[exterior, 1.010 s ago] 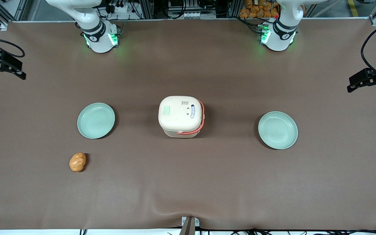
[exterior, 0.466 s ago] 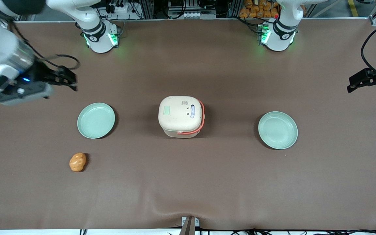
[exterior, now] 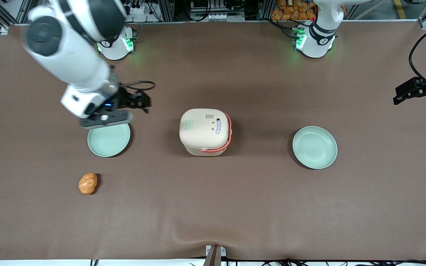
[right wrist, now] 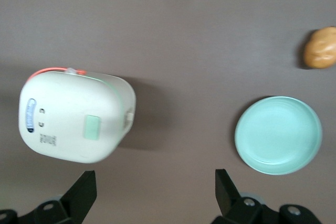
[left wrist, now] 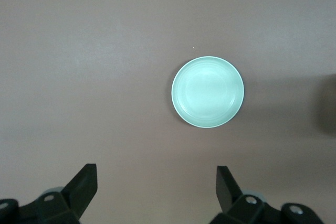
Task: Press rice cooker button with right arm
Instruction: 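Move the right gripper over the rice cooker's lid button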
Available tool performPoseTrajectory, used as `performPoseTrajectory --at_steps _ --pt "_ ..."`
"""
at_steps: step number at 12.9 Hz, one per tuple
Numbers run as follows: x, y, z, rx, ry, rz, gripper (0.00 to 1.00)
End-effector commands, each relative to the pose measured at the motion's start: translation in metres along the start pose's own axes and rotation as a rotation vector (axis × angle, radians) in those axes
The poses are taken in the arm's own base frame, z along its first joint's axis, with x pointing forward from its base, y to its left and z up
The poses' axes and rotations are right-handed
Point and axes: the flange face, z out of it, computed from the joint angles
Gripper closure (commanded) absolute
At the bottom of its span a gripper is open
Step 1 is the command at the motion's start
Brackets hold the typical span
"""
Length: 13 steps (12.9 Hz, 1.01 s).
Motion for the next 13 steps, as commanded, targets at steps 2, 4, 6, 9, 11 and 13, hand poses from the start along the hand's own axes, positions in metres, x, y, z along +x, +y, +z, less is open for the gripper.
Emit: performPoseTrajectory --at_steps 2,4,6,9,11,13 --pt "0.011 -0.042 0.045 -0.004 0.006 0.086 0.00" --pt "0.010 -0.063 0.065 -0.008 0.005 0.075 0.33" --pt "0.012 -0.070 0.084 -0.015 -0.011 0.101 0.86" --pt "0.004 -0.097 0.110 -0.026 -0.015 0.144 0.95" --pt "-0.002 -0.112 0.123 -0.028 -0.016 0.149 1.00" --pt "-0.006 -0.117 0.132 -0.041 -0.024 0.178 1.00"
